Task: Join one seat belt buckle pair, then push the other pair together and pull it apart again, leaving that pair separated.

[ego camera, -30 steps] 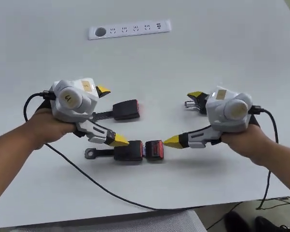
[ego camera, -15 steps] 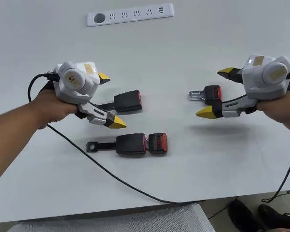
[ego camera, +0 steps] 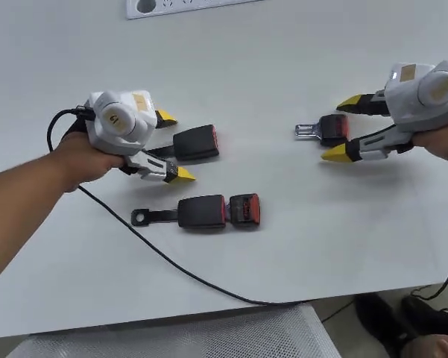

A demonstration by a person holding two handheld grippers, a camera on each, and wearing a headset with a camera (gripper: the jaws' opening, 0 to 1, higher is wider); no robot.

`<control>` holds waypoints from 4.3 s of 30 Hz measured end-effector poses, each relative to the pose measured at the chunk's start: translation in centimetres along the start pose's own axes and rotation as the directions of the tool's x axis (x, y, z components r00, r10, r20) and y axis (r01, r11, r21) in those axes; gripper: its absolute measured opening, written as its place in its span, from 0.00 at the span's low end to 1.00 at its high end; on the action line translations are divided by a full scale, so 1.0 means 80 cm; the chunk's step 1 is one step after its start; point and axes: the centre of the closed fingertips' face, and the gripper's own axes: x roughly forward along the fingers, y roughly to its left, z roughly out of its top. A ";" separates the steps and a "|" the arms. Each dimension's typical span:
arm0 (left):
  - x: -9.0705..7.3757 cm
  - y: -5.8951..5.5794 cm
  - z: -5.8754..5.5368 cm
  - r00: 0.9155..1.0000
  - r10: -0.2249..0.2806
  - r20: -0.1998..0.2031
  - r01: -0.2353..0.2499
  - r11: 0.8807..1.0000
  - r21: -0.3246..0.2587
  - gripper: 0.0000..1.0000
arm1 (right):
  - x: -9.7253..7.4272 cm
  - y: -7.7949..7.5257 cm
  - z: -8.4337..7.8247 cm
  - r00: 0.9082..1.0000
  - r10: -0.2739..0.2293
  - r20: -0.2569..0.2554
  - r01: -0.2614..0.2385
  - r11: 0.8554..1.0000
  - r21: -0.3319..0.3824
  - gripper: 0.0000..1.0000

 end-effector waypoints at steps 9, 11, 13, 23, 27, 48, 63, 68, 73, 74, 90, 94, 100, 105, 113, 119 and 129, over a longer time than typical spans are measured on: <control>0.001 -0.005 0.005 1.000 -0.020 -0.016 0.021 0.998 0.058 0.53 | -0.002 -0.004 -0.003 0.999 0.039 -0.025 -0.041 0.998 -0.058 0.47; 0.003 -0.004 0.007 1.000 -0.020 -0.014 0.020 0.998 0.061 0.52 | -0.002 -0.004 -0.003 0.999 0.046 -0.026 -0.048 0.997 -0.061 0.45; 0.003 -0.002 0.008 1.000 -0.020 -0.014 0.020 0.997 0.068 0.50 | -0.002 -0.006 -0.004 0.998 0.049 -0.038 -0.052 0.995 -0.081 0.44; 0.006 -0.005 0.012 0.997 -0.061 -0.044 0.067 0.988 0.141 0.42 | -0.001 -0.012 -0.003 0.998 0.057 -0.039 -0.061 0.992 -0.110 0.36; 0.008 -0.009 0.013 0.994 -0.094 -0.065 0.104 0.976 0.192 0.35 | 0.000 -0.013 -0.003 0.997 0.064 -0.039 -0.069 0.989 -0.134 0.35; 0.011 -0.004 0.013 0.986 -0.127 -0.105 0.147 0.964 0.223 0.34 | 0.018 0.007 0.013 0.992 0.109 0.069 -0.102 0.990 -0.094 0.34; 0.011 -0.004 0.012 0.985 -0.131 -0.115 0.153 0.967 0.206 0.34 | 0.053 0.030 0.050 0.981 0.151 0.120 -0.135 0.983 -0.127 0.34; 0.010 -0.004 0.011 0.985 -0.131 -0.114 0.152 0.968 0.201 0.34 | 0.064 0.040 0.062 0.976 0.162 0.143 -0.144 0.982 -0.124 0.34; 0.010 -0.004 0.011 0.984 -0.133 -0.116 0.154 0.967 0.201 0.34 | 0.073 0.048 0.075 0.971 0.167 0.170 -0.147 0.981 -0.123 0.34; 0.010 -0.004 0.011 0.984 -0.133 -0.117 0.154 0.967 0.200 0.34 | 0.075 0.051 0.079 0.968 0.173 0.180 -0.152 0.980 -0.127 0.34; 0.007 -0.007 0.010 0.982 -0.133 -0.133 0.158 0.965 0.207 0.34 | 0.107 0.078 0.109 0.964 0.183 0.194 -0.157 0.977 -0.144 0.34; 0.007 -0.007 0.010 0.981 -0.135 -0.139 0.163 0.963 0.215 0.34 | 0.104 0.079 0.107 0.969 0.181 0.165 -0.154 0.974 -0.167 0.34; 0.007 -0.008 0.010 0.979 -0.134 -0.152 0.167 0.960 0.226 0.34 | 0.113 0.086 0.115 0.973 0.179 0.148 -0.151 0.972 -0.182 0.34; 0.007 -0.008 0.010 0.978 -0.134 -0.157 0.168 0.958 0.232 0.34 | 0.110 0.086 0.114 0.975 0.174 0.136 -0.148 0.972 -0.182 0.34; 0.007 -0.007 0.011 0.976 -0.129 -0.176 0.172 0.952 0.254 0.34 | 0.115 0.086 0.117 0.979 0.168 0.115 -0.147 0.975 -0.168 0.34; 0.007 -0.006 0.011 0.976 -0.129 -0.176 0.172 0.952 0.253 0.34 | 0.128 0.090 0.127 0.981 0.159 0.112 -0.141 0.978 -0.154 0.33; 0.008 -0.003 0.009 0.976 -0.127 -0.179 0.170 0.953 0.251 0.34 | 0.131 0.086 0.130 0.986 0.152 0.070 -0.140 0.980 -0.143 0.33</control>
